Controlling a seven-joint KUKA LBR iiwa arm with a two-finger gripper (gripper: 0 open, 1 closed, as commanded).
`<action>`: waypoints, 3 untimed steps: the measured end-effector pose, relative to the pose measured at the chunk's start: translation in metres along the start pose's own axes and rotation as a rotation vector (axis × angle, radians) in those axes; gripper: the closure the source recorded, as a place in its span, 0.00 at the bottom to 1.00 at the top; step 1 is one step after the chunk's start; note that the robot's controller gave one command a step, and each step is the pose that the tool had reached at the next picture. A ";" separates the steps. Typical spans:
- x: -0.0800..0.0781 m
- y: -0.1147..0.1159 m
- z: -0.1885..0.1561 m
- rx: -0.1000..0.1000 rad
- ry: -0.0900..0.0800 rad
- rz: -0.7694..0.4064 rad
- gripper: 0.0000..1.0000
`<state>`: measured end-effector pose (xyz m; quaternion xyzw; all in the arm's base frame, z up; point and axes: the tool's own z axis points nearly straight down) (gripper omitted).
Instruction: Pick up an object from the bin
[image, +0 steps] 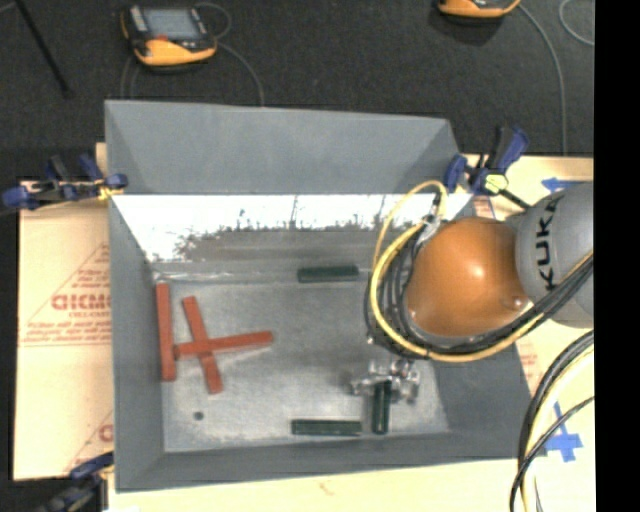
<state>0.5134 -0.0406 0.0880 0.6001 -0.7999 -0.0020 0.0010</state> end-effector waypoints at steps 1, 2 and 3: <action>0.000 -0.001 -0.014 0.004 -0.001 0.000 1.00; 0.000 0.000 -0.028 0.001 0.000 0.001 1.00; 0.000 -0.001 -0.046 0.004 -0.001 0.001 1.00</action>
Offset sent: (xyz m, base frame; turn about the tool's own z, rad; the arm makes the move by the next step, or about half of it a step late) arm -0.0001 0.0001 0.0784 0.0000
